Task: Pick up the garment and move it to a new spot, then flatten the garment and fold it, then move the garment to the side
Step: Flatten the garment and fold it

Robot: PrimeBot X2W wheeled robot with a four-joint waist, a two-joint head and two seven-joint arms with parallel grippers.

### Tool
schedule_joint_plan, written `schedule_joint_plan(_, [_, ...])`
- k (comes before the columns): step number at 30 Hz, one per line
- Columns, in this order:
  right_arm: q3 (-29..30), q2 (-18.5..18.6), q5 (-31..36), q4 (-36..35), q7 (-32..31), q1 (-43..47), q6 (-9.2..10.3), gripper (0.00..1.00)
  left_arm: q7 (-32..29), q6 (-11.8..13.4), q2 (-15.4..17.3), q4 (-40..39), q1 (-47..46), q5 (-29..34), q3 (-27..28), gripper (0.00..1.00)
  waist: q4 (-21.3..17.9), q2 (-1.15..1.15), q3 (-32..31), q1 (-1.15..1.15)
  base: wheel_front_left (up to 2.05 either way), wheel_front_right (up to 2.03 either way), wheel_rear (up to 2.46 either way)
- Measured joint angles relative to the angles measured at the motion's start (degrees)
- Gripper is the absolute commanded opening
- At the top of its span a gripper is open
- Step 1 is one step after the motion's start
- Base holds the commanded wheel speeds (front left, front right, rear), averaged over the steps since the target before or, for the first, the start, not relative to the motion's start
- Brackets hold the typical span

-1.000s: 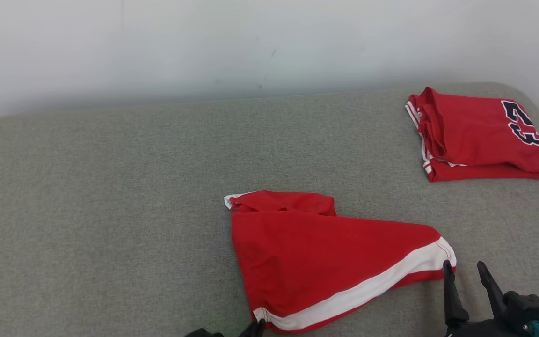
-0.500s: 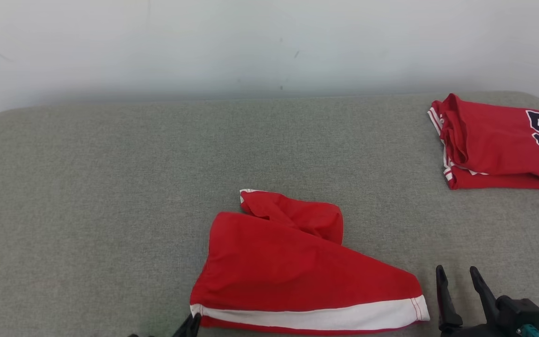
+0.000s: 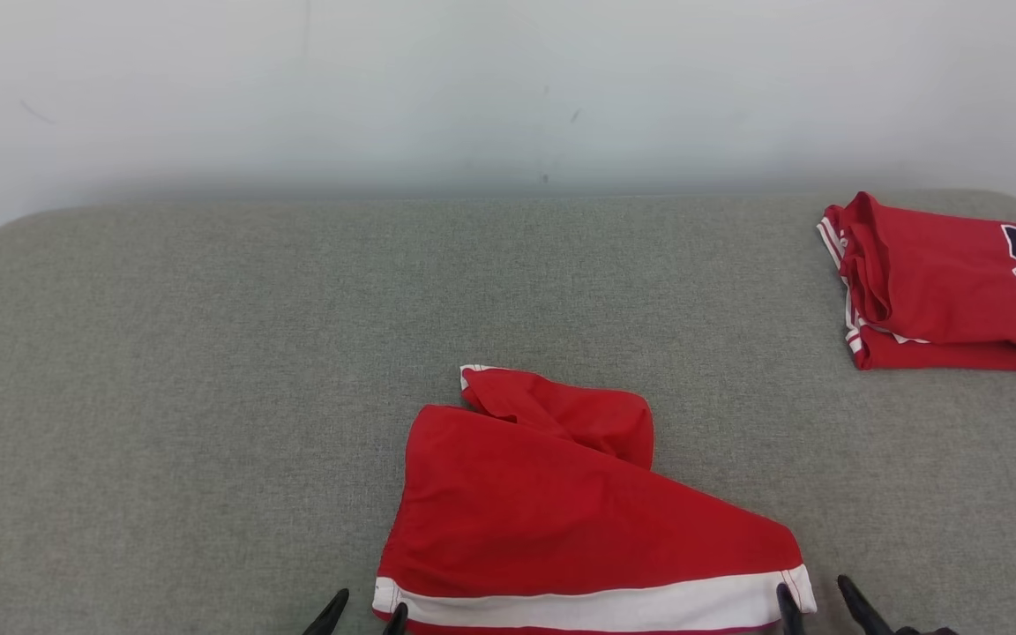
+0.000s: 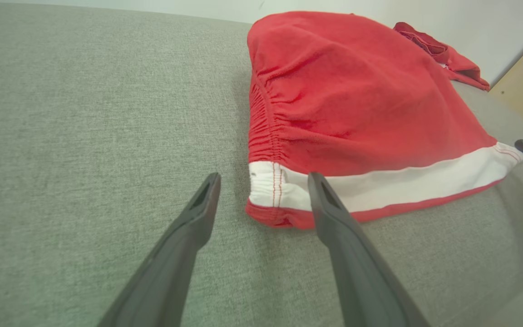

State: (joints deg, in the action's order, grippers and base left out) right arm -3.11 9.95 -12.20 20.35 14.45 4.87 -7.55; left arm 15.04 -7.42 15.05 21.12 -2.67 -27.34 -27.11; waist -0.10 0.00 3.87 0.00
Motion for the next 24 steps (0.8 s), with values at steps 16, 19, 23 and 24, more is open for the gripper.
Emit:
schedule_joint_plan(16, [-4.5, 2.1, -2.3, -5.0, -6.3, 2.1, 0.0, 1.0, 0.0, 0.0, 2.8, 2.6, -3.4, -5.2, -4.6, 1.0, -0.8, 0.0, 1.0, 0.0, 0.0, 0.0, 0.0])
schedule_joint_plan(19, [-5.1, 2.1, -2.6, -4.6, -7.3, 1.2, 0.0, 1.0, 0.0, 0.0, 3.2, 3.6, -5.0, -7.1, -6.1, 1.0, -0.6, 0.0, 1.3, 0.0, 0.0, 0.0, 0.0])
schedule_joint_plan(23, [-5.7, 2.6, -3.2, -2.9, -8.0, 0.3, 0.0, 0.4, 0.0, 0.0, 3.2, 5.3, -7.0, -9.7, -8.7, 0.96, -0.1, 0.0, 1.7, 0.0, 0.0, 0.0, 0.0])
schedule_joint_plan(24, [-6.0, 2.6, -3.4, -2.7, -8.0, 0.0, 0.0, 0.0, 0.0, 0.0, 3.5, 5.9, -7.4, -10.2, -10.1, 0.43, -0.1, 0.0, 1.8, 0.0, 0.0, 0.0, 0.0])
